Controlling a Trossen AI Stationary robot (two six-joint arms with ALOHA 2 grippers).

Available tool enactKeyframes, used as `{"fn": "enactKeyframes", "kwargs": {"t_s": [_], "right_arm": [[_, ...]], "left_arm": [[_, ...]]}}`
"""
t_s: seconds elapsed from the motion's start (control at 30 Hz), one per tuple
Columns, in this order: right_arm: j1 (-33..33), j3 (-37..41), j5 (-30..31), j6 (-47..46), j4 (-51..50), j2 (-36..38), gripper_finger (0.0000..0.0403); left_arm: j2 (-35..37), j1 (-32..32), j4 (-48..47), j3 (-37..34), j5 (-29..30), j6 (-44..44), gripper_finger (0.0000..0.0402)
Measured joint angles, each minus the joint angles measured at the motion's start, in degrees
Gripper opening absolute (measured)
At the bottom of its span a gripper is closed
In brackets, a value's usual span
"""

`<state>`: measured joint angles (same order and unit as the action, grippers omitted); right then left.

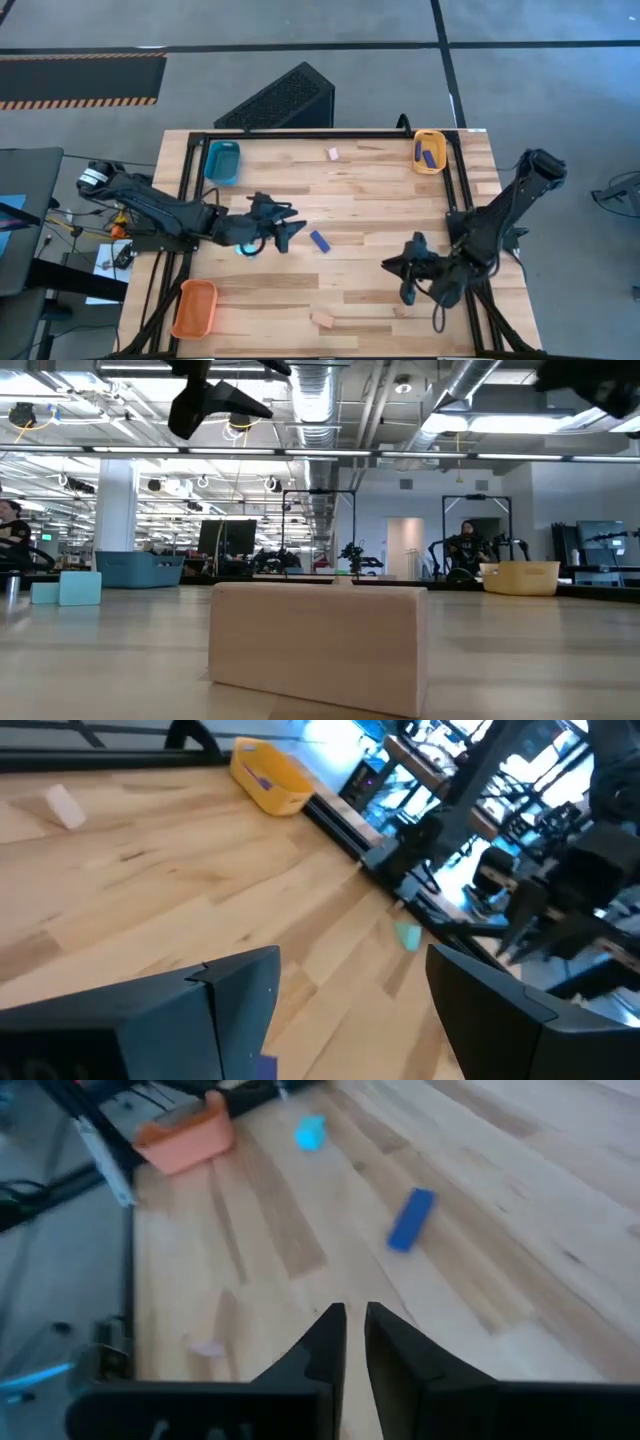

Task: Sort & place blocks by color
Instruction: Put the blue block into the yellow bin

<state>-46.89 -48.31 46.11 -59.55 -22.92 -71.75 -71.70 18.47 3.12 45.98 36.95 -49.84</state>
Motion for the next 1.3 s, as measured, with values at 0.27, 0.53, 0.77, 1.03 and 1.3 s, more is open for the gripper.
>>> {"fn": "enactKeyframes", "kwargs": {"t_s": [0.27,0.53,0.77,1.03,1.3], "right_arm": [[6.29,-0.04,-12.25,8.98,4.38,3.75,0.0037],[13.45,3.93,-18.65,7.09,-1.78,4.24,0.0005],[24.37,8.53,-43.26,8.05,13.58,4.22,0.0009],[42.80,7.42,-41.30,5.65,0.79,-0.88,0.0003],[44.90,7.01,-56.04,4.57,42.89,-10.95,0.0010]], "left_arm": [[4.15,-7.32,4.54,0.00,-7.32,8.51,0.0240],[9.68,-9.48,-3.02,0.04,-8.47,13.41,0.0240],[13.80,-9.48,-8.57,0.04,-8.03,13.47,0.0240],[17.88,-6.68,-18.96,0.04,-5.92,5.85,0.0240],[17.75,-1.69,-25.53,0.04,-5.05,0.63,0.0240]]}}
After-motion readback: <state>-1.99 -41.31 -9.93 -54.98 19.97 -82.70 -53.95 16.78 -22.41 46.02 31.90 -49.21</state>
